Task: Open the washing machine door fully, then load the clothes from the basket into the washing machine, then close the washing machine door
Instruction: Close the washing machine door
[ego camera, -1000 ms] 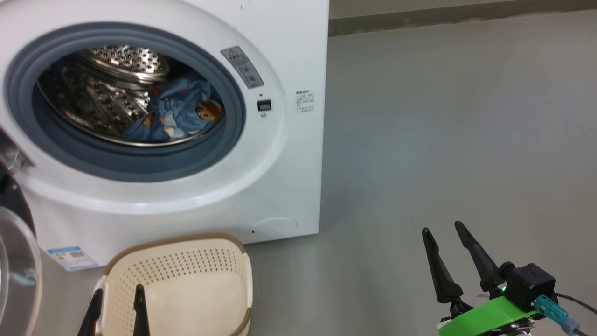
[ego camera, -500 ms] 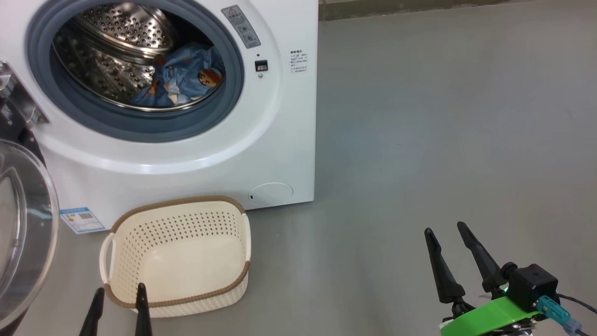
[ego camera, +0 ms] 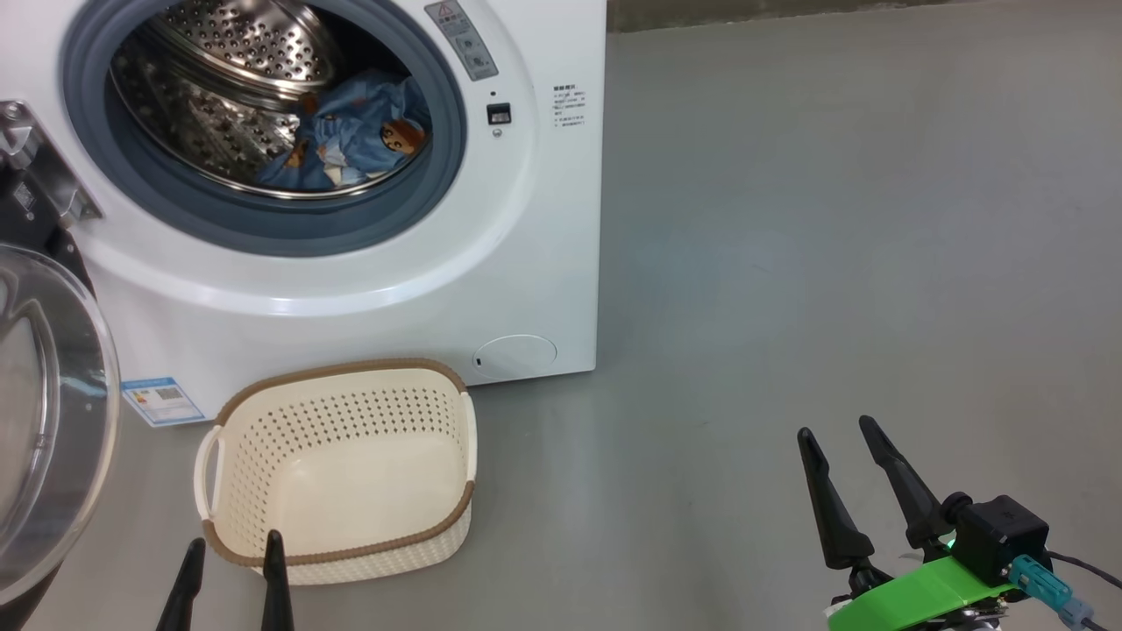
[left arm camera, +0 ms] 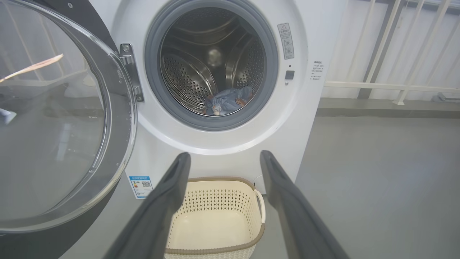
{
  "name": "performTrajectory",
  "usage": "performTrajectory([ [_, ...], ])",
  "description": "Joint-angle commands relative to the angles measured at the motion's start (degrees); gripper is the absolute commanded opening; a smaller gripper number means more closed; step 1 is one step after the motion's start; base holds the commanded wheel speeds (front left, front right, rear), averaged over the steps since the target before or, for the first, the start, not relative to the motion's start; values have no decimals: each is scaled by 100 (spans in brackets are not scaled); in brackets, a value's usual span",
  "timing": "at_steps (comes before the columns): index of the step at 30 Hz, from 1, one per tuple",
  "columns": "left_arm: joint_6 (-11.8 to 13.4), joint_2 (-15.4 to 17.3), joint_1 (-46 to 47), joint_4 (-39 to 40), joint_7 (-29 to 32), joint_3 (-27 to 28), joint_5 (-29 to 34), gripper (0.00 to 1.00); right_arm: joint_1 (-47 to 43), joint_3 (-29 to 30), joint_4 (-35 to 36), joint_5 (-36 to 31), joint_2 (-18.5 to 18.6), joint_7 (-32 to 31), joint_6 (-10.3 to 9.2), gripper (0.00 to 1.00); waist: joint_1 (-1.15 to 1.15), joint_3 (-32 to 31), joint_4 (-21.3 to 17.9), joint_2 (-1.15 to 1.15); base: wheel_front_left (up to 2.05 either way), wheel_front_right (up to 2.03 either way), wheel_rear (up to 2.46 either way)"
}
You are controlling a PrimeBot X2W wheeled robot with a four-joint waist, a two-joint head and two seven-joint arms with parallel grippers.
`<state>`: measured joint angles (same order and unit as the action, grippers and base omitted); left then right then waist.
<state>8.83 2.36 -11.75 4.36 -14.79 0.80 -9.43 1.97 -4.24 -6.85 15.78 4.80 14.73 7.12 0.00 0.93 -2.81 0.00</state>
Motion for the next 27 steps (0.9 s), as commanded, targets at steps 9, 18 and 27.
performTrajectory([
  [9, -4, 52, 141, 150, -21, 165, -69, 100, 24, -119, 138, -61, -3, 27, 36, 100, 0, 9, 158, 0, 0, 0, 0],
  [18, 6, 52, 121, 111, -21, 218, -150, 100, -6, -134, 135, -60, 15, 27, 36, 100, 0, -12, 548, 0, 0, 0, 0],
  [27, 57, 52, -19, 35, -21, 377, -259, 100, -90, -190, 108, -67, 61, 27, 36, 100, 0, -96, 1193, 0, 0, 0, 0],
])
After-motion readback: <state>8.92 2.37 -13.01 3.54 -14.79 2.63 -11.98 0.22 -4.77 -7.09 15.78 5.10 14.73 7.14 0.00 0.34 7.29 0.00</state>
